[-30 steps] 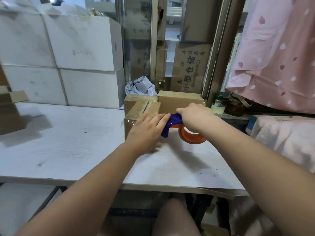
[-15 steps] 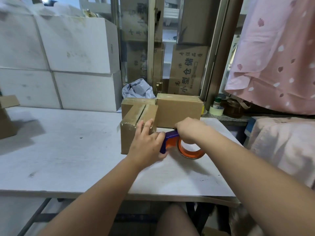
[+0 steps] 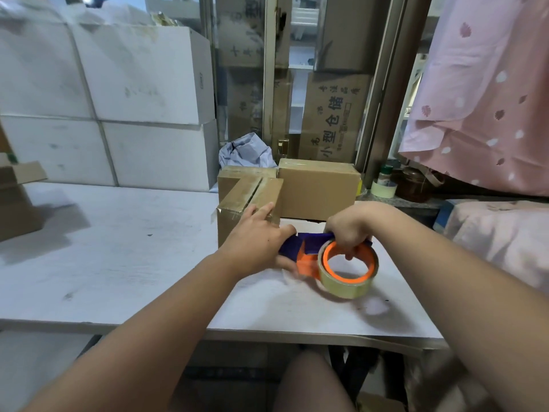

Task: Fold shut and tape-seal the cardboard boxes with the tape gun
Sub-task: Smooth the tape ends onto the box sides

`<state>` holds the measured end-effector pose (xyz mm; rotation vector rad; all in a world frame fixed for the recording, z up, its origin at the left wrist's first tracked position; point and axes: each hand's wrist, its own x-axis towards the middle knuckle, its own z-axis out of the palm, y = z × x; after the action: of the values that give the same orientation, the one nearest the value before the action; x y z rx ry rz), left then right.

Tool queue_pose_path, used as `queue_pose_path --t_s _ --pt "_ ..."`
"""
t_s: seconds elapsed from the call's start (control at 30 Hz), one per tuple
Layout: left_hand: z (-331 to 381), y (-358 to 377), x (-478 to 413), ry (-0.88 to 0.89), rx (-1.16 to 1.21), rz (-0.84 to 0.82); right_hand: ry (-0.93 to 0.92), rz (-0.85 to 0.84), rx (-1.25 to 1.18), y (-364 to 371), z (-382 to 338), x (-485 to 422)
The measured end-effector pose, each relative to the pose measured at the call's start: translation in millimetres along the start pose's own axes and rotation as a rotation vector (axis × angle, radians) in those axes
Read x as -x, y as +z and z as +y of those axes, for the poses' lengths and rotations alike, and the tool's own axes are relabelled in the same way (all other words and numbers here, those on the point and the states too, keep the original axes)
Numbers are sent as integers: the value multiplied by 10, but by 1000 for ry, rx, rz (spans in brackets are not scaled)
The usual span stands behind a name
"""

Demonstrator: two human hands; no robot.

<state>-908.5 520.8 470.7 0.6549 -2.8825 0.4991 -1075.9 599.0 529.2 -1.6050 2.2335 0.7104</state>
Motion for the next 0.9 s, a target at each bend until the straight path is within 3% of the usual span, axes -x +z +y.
queue_pose_path --t_s 0.1,0.27,0.47,0.77,0.9 --pt "-39 -116 -15 14 63 -31 -46 -59 -243 62 77 2" --pt "-128 -239 -30 20 227 63 -118 -167 -577 230 224 -128" --pt "-196 -370 -85 -21 361 28 -212 -369 -834 395 361 -176" --pt "-193 -434 -93 -137 646 86 53 -31 -1006 537 384 -267" --pt "-205 -384 -127 -191 655 86 135 79 -881 545 321 -321"
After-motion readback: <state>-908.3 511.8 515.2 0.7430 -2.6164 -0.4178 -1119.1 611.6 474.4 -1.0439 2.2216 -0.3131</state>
